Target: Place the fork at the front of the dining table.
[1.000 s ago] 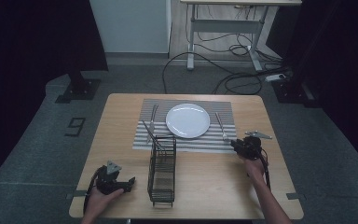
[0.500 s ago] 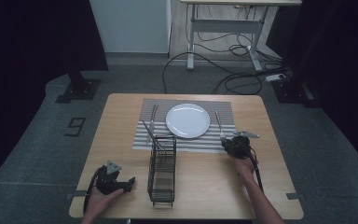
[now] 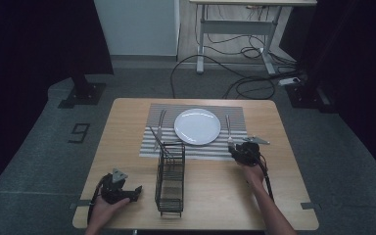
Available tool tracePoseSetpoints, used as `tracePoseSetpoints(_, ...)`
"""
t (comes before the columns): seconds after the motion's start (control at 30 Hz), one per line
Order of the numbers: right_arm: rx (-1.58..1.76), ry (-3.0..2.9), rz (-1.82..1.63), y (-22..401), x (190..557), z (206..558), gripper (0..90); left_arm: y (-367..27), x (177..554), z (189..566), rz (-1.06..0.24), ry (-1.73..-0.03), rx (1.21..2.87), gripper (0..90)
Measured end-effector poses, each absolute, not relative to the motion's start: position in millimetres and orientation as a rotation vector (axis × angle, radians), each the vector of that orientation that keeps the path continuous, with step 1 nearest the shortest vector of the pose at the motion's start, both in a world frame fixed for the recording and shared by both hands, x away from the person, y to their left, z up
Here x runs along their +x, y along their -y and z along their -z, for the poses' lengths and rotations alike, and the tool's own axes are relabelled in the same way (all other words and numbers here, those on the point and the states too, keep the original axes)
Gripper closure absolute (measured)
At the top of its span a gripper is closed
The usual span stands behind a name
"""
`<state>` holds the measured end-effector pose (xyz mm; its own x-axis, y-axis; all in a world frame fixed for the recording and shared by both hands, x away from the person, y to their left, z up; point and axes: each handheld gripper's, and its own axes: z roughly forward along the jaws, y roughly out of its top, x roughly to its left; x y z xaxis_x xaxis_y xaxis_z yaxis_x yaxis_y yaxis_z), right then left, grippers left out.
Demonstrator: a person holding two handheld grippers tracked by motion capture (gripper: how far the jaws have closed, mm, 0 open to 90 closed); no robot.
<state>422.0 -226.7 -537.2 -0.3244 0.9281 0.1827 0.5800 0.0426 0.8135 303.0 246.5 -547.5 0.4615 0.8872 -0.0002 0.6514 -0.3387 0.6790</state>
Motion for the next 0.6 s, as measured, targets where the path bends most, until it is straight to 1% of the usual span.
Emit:
tracePoseSetpoints(0.07, 1.504, -1.954, -1.233, 231, 417, 535, 54.2, -246, 303, 547, -0.499, -1.275, 2.100, 7.6)
tracePoseSetpoints(0.27, 1.437, -1.999, -1.269, 243, 401, 531, 51.5, -246, 303, 547, -0.499, -1.276, 2.100, 7.6)
tracePoseSetpoints(0.6, 1.347, -2.053, -1.232, 261, 371, 520, 48.4, -246, 302, 547, -0.503, -1.285, 2.096, 7.6)
